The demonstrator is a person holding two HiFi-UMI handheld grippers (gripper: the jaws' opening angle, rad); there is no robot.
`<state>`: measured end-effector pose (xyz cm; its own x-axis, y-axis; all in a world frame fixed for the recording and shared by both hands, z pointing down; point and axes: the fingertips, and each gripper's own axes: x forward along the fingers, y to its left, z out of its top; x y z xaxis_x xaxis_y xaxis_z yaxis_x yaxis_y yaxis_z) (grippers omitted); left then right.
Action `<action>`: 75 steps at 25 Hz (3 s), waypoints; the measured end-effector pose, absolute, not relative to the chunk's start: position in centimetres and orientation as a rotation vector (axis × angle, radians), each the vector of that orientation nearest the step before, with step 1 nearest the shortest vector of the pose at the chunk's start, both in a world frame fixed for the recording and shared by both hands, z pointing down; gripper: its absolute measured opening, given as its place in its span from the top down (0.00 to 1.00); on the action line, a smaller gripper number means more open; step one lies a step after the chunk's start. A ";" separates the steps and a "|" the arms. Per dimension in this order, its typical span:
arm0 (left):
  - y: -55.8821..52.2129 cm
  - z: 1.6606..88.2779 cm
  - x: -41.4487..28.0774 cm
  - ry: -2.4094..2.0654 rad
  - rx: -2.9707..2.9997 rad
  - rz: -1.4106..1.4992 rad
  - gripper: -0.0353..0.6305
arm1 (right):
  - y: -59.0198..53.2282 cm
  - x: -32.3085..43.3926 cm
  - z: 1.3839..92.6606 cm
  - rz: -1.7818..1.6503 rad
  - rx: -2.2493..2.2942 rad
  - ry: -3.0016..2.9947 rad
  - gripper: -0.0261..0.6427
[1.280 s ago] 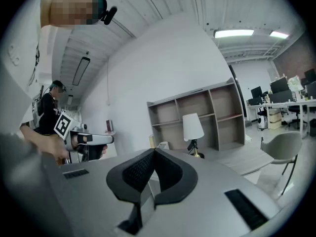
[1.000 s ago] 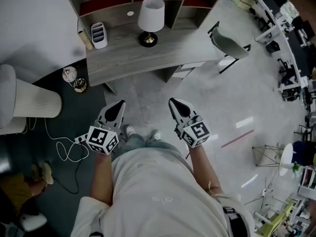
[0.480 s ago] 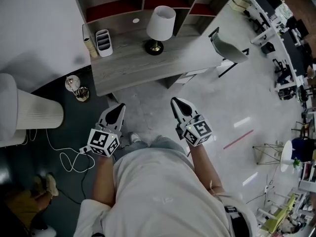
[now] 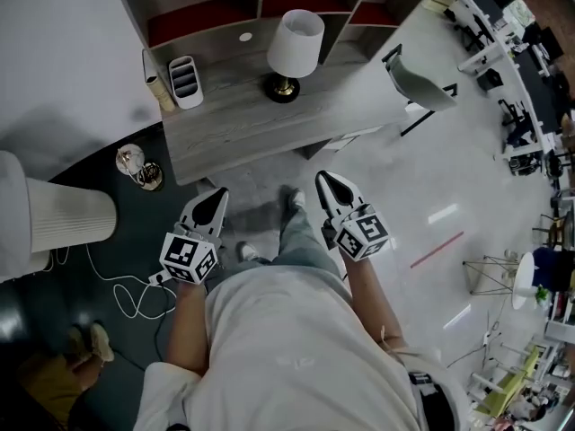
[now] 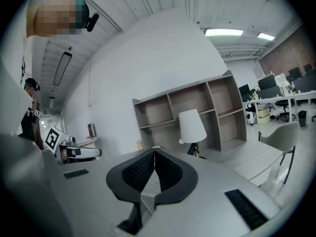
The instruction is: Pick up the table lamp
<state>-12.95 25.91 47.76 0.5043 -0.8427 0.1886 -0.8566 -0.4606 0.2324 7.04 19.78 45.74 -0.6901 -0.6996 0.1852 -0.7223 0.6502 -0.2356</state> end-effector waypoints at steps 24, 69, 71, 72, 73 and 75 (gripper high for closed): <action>2.3 47.5 -9.2 -1.719 2.175 0.102 0.92 | -6.4 9.4 48.6 0.482 0.796 -2.861 0.92; -23.0 41.8 -6.0 -1.658 2.120 0.376 0.63 | -16.5 11.2 48.9 0.543 1.027 -2.789 0.92; -23.4 42.6 -5.4 -1.633 2.121 0.412 0.63 | -16.8 11.6 48.8 0.544 1.052 -2.782 0.91; -23.6 42.9 -5.2 -1.624 2.119 0.431 0.63 | -16.9 11.8 48.8 0.544 1.063 -2.780 0.92; -23.8 43.3 -5.1 -1.616 2.115 0.449 0.63 | -17.0 11.9 48.8 0.545 1.073 -2.778 0.92; -24.0 44.0 -4.9 -1.597 2.103 0.474 0.63 | -17.1 12.1 48.8 0.549 1.086 -2.772 0.92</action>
